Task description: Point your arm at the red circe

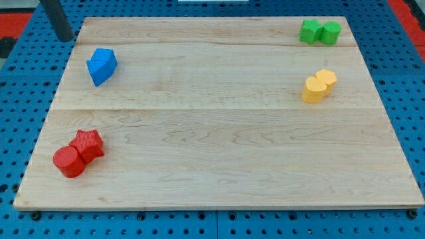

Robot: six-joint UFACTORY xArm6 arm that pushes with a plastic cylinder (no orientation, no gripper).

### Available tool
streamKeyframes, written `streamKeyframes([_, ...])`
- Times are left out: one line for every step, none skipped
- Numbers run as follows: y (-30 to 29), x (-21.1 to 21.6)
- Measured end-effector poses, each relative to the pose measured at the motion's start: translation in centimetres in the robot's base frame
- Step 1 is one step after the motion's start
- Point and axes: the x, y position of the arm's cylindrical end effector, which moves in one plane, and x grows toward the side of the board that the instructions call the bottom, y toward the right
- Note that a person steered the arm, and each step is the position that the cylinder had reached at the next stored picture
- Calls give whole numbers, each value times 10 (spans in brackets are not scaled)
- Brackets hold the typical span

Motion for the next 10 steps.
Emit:
streamKeyframes([-1, 10])
streamKeyframes([-1, 57])
streamKeyframes([-1, 107])
streamKeyframes([-1, 143])
streamKeyframes([0, 165])
streamKeyframes([0, 219])
streamKeyframes([-1, 258])
streamKeyframes([0, 274])
streamKeyframes([18, 288])
streamKeyframes([54, 288])
